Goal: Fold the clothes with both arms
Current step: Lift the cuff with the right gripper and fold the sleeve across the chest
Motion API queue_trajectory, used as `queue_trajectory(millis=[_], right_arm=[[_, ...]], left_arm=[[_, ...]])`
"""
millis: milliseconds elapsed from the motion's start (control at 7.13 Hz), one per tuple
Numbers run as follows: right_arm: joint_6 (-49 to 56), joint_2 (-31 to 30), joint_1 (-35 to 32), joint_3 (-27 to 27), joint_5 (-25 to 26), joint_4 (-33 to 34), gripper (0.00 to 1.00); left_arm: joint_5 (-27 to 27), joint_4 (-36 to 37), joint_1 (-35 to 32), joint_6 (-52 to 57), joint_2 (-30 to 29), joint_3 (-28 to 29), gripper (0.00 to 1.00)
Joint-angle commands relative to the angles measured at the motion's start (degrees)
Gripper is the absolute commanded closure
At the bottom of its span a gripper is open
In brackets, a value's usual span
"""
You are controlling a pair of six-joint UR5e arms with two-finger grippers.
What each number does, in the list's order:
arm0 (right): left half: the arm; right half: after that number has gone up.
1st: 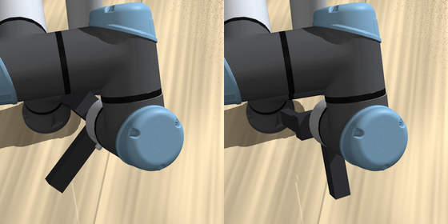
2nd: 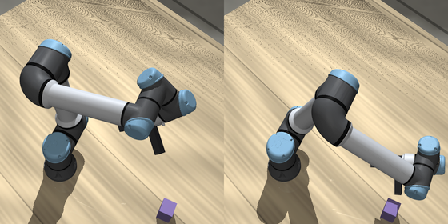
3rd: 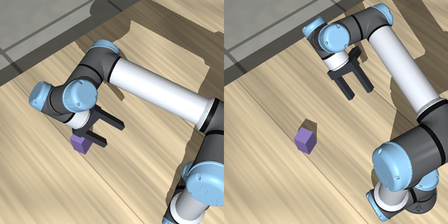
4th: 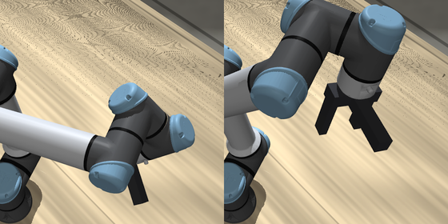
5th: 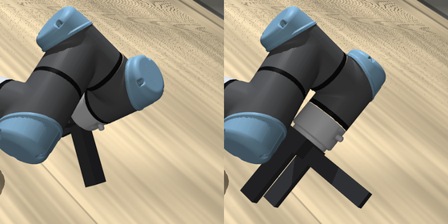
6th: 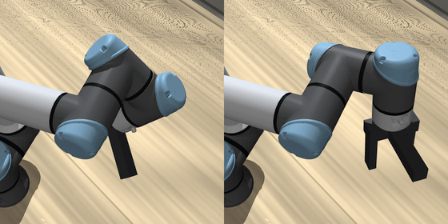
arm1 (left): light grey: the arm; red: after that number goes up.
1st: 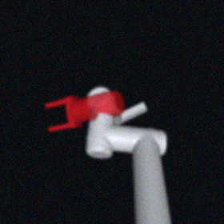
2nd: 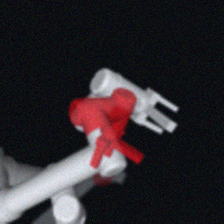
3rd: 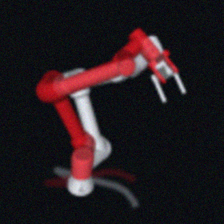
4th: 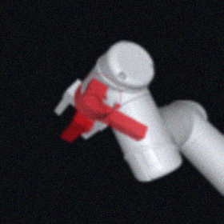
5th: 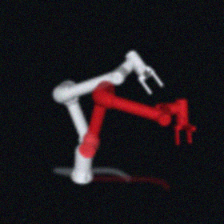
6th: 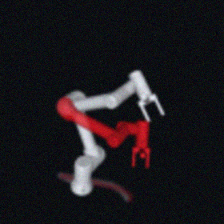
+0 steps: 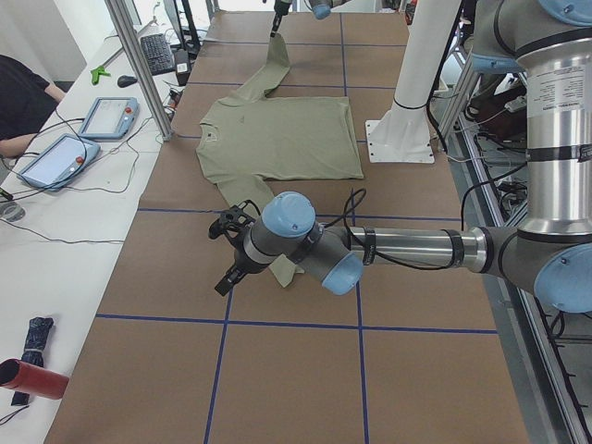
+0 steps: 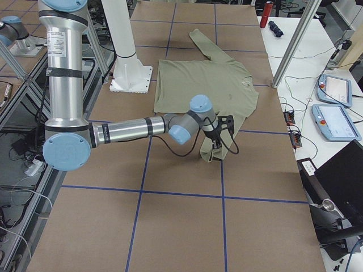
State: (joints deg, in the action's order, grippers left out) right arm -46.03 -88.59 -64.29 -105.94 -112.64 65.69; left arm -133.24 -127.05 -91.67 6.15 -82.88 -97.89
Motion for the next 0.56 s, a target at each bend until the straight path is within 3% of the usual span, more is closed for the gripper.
queue_trajectory(millis=[0, 280, 421], right_arm=[[-8.04, 12.84, 1.61, -5.77, 3.99, 19.92, 1.0], [-17.81, 30.06, 9.58, -4.72, 13.11, 39.42, 1.0], [-24.39, 36.5, 13.02, -2.11, 16.37, 41.95, 1.0]], left_arm=[[0.0, -0.04, 0.0, 0.0, 0.09, -0.02, 0.0], [0.0, -0.04, 0.0, 0.0, 0.44, -0.11, 0.0], [0.0, -0.04, 0.0, -0.09, 0.53, -0.11, 0.0]])
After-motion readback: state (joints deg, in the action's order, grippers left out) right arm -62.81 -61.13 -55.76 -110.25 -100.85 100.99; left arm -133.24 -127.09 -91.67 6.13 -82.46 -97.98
